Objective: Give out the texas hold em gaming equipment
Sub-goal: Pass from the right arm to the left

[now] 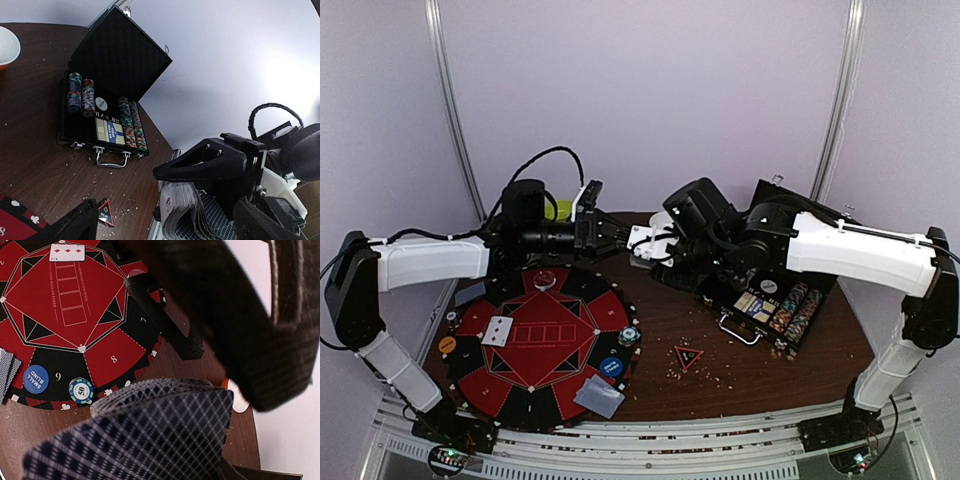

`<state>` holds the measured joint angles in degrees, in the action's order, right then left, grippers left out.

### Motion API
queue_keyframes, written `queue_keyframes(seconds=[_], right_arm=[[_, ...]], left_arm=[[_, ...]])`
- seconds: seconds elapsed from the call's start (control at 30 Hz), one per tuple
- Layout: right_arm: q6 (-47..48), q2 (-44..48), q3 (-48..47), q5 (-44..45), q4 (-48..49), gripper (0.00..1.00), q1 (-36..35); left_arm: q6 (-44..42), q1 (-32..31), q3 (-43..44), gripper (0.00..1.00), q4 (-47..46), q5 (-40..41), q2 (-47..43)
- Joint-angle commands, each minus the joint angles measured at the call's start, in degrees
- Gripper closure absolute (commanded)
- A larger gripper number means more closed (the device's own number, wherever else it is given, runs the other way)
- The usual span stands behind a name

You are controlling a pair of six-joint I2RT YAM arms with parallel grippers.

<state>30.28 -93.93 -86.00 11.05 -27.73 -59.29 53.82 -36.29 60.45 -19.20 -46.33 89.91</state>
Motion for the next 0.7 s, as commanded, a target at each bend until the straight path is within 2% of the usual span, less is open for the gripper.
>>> queue_keyframes(seconds=[0.0,0.33,0.47,0.67], right_arm=[[0.30,-0.61,-1.63,-0.63,0.04,0.55,-0.30],[0.26,-0.99,-1.69,-0.41,-0.19,0.55,-0.58],[0.39,-1.16,-1.81,-0.39,-0.21,0.55,-0.79],[0.57,-1.34,-1.89,0.24,-0.18,0.55,-0.97]], left_arm=[[-3.82,-0.90,3.01,0.03,3.03,-0.97,1.25],[-5.77,-2.56,6.40,0.11,4.75,-3.40,4.56],[-6.08,-2.66,6.64,0.23,5.05,-4.23,5.22],[-6.96,-2.64,7.47,0.49,5.76,-6.05,5.39]])
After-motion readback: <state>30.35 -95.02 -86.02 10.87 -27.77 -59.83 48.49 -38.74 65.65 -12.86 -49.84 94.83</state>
